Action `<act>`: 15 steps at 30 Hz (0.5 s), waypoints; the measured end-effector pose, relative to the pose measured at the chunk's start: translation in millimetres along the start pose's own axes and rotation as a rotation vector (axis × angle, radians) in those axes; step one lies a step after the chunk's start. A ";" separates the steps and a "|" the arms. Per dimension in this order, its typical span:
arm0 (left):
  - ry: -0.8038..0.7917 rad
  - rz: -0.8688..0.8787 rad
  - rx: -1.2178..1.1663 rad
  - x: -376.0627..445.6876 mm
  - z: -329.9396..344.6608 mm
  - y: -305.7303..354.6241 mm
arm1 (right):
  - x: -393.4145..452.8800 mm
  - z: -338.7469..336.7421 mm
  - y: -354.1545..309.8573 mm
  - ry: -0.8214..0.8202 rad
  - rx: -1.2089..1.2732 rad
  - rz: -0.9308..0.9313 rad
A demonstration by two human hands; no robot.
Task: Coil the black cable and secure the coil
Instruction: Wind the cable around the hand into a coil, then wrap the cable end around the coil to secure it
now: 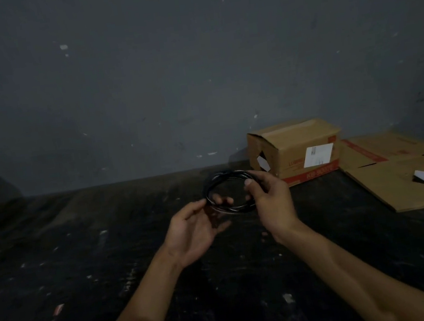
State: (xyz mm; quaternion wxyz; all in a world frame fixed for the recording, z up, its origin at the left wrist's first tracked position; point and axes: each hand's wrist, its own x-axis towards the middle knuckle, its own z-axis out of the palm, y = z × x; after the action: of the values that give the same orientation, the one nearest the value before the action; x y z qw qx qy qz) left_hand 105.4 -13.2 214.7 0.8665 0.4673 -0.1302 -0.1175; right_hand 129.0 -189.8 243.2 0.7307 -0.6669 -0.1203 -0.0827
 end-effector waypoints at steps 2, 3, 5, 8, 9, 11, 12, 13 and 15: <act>-0.017 -0.060 0.062 -3.1 -6.7 -3.6 | 1.2 -5.5 2.4 -0.036 -0.168 -0.102; -0.022 -0.068 0.076 -3.7 -9.5 -4.3 | 1.9 -8.2 3.8 -0.061 -0.248 -0.147; -0.007 -0.043 0.090 -3.4 -12.6 -3.4 | 2.4 -13.3 6.3 -0.112 -0.393 -0.246; 0.097 0.024 0.248 -1.0 -11.6 -0.8 | 1.8 -18.0 9.1 -0.186 -0.568 -0.369; 0.120 0.049 0.327 0.4 -9.9 -1.1 | 1.4 -18.7 9.9 -0.210 -0.614 -0.391; 0.139 0.080 0.468 3.6 -4.5 -3.5 | 0.1 -18.9 10.9 -0.248 -0.674 -0.418; 0.153 0.088 0.520 5.5 -1.9 -5.6 | -0.5 -18.6 11.1 -0.259 -0.687 -0.426; 0.169 0.099 0.544 7.9 0.0 -8.8 | -0.9 -18.1 11.2 -0.262 -0.690 -0.432; 0.196 0.125 0.500 11.8 3.1 -16.9 | -2.2 -18.0 11.8 -0.252 -0.683 -0.442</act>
State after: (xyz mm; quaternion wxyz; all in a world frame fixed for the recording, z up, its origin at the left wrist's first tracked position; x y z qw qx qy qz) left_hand 114.0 -28.5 203.5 0.7384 0.6668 -0.0993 0.0176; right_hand 131.3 -206.6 229.9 0.4120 -0.8338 -0.3143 -0.1904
